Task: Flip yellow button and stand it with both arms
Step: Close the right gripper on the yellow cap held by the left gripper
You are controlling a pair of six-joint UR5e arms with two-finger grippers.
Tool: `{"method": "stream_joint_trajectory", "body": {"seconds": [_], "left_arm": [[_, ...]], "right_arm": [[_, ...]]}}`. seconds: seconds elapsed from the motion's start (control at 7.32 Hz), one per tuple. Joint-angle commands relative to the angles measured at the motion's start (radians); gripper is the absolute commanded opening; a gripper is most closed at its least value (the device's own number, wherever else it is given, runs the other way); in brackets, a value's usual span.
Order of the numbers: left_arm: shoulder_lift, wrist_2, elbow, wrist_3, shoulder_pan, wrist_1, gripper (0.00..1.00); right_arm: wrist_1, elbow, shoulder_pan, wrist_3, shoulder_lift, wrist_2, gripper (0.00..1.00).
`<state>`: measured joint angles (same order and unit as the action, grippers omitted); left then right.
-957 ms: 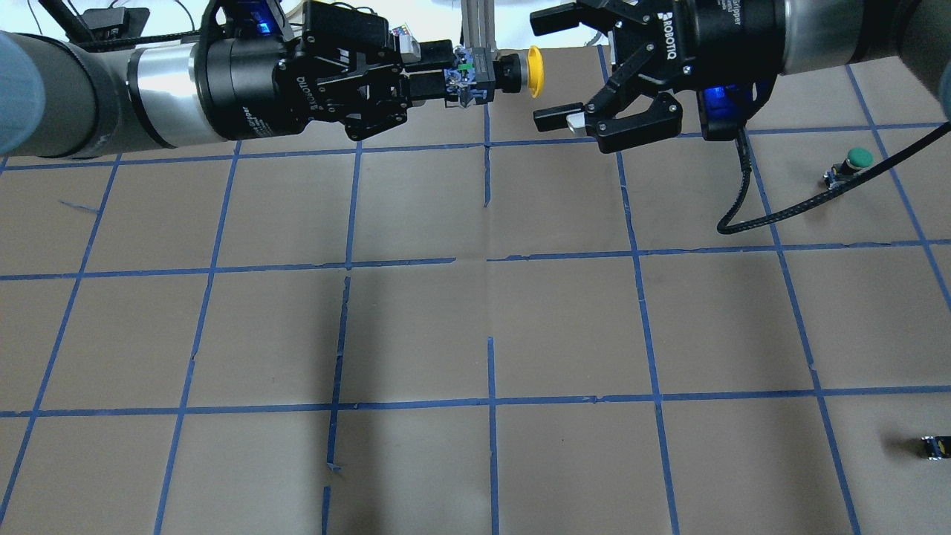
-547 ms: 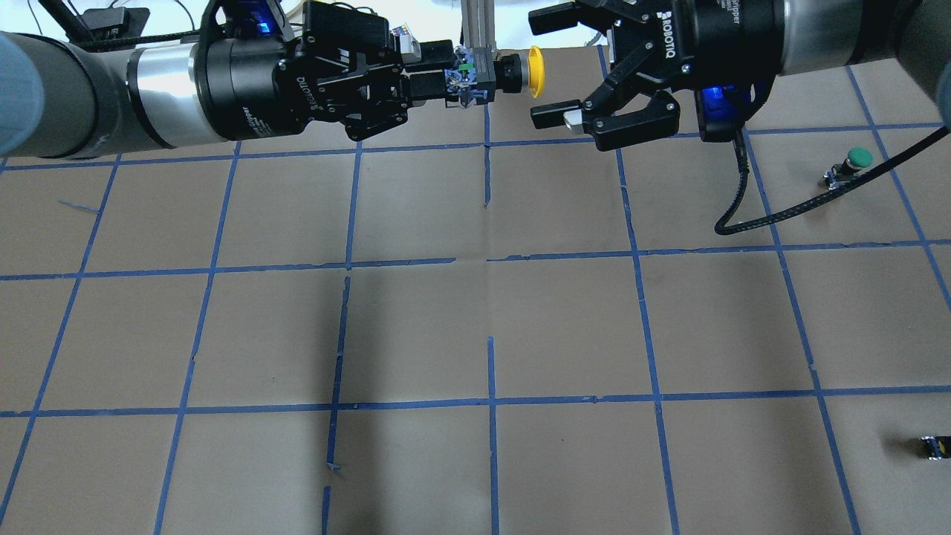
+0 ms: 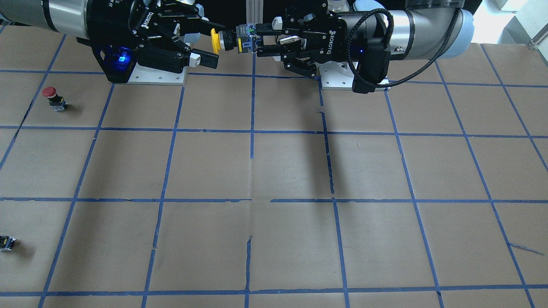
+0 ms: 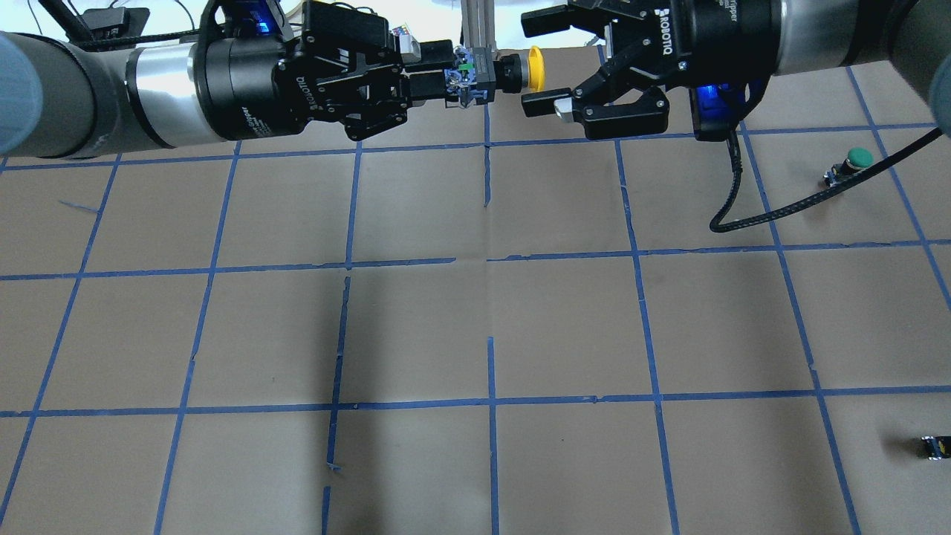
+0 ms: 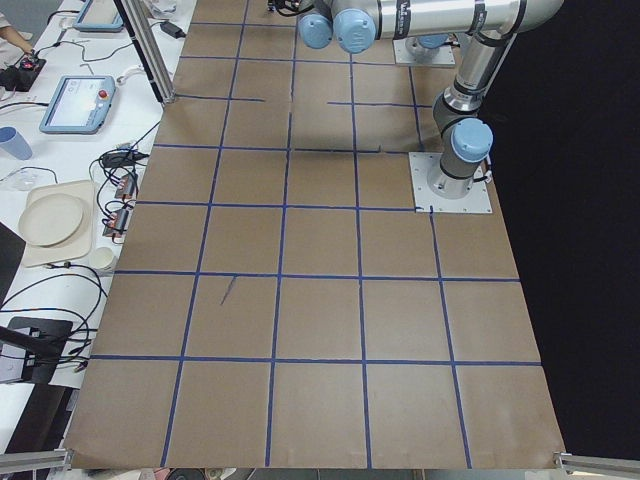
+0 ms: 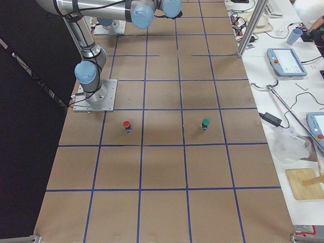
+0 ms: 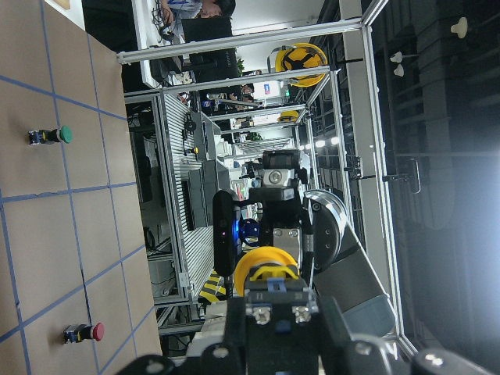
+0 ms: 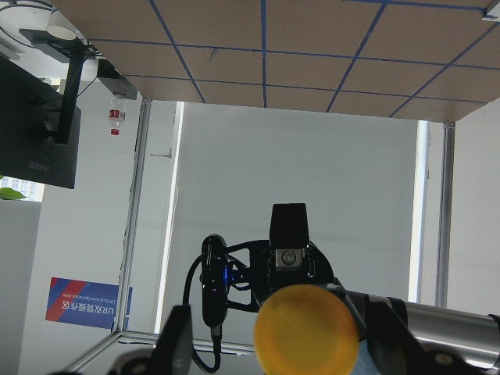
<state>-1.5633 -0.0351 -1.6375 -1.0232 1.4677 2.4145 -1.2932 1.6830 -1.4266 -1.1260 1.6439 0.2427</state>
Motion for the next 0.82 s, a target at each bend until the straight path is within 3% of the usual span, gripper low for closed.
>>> {"method": "stream_joint_trajectory", "body": {"seconds": [0.0,0.27,0.41,0.55,0.68], "left_arm": [[0.002,-0.002,0.001,0.000,-0.001,0.000,0.18],[0.002,-0.002,0.001,0.002,-0.001,0.000,0.19],[0.002,-0.002,0.001,0.002,-0.001,0.000,0.20],[0.003,-0.002,0.002,0.006,0.000,0.000,0.37],[0.006,-0.003,0.005,0.005,0.000,0.000,0.95]], "right_arm": [[0.002,0.001,0.000,0.000,-0.001,0.000,0.61],[0.002,0.001,0.000,0.000,-0.001,0.000,0.23],[0.002,0.001,0.001,0.000,-0.002,0.000,0.16],[0.002,0.001,0.002,0.000,-0.001,0.000,0.15],[0.002,0.001,0.003,0.000,-0.001,0.000,0.15]]}}
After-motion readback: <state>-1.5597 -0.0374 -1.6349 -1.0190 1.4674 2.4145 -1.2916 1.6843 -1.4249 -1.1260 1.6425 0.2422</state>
